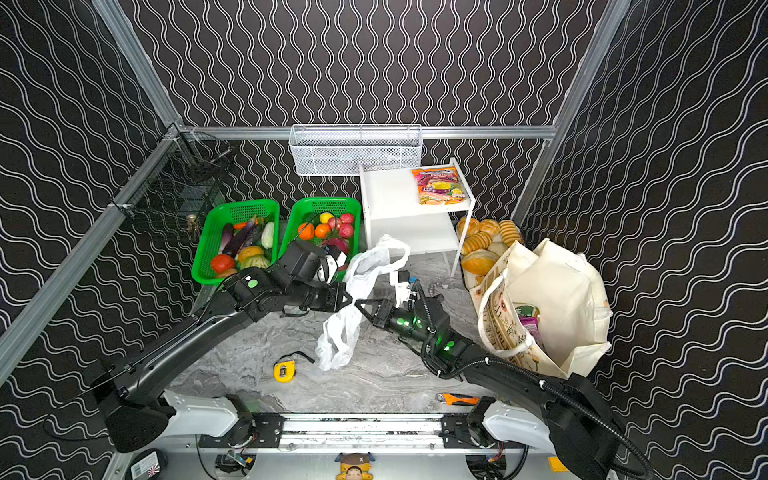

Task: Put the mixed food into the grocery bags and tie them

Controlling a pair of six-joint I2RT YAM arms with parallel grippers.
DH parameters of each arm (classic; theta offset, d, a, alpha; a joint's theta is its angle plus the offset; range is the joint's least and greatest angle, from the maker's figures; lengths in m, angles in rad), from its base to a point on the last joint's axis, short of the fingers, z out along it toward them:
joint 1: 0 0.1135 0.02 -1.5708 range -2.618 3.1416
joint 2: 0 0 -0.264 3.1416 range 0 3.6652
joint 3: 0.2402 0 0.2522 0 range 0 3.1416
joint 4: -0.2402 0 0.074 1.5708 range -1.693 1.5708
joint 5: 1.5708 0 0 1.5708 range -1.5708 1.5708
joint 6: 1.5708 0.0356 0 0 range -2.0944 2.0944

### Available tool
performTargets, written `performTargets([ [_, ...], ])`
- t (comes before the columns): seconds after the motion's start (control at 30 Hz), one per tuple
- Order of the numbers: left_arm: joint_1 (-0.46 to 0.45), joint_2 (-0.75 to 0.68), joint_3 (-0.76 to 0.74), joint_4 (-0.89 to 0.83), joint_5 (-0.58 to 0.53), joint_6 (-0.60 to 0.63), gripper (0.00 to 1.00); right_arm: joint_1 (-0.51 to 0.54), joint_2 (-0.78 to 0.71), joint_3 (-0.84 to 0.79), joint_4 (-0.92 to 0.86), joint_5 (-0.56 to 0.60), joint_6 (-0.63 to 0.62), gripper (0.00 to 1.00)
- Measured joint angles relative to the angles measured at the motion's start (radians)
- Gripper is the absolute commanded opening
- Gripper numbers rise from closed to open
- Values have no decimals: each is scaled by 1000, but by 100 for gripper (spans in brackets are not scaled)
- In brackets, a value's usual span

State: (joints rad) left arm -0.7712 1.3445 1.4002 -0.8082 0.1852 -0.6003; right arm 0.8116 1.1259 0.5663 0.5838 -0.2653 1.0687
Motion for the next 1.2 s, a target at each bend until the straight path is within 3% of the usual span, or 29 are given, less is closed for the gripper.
performTargets([
  [0.13,0,-16,0,-2,-38,-6,18,0,-56,27,-101,46,-27,0],
  [0.3,3,-29,3,-10,-106,-8,15,1,-133,59,-285,102,-88,0],
  [0.5,5,-42,-2,16,-113,-7,13,1,-156,138,-465,114,-179,0],
  [0.53,5,-43,-3,21,-111,-6,20,1,-159,148,-492,119,-196,0],
  [0.63,6,-49,-5,35,-111,-2,58,1,-167,170,-551,121,-232,0],
  [0.73,11,-40,-5,59,-84,7,78,1,-163,201,-602,119,-274,0],
  [0.8,11,-24,-10,86,-40,25,82,1,-155,221,-621,114,-301,0],
  [0.93,11,24,-19,135,38,39,78,1,-146,234,-649,97,-335,0],
  [1.0,11,53,-13,140,58,53,67,1,-147,234,-652,93,-348,0],
  [1.2,12,91,-7,118,21,61,15,0,-151,241,-690,105,-373,0],
])
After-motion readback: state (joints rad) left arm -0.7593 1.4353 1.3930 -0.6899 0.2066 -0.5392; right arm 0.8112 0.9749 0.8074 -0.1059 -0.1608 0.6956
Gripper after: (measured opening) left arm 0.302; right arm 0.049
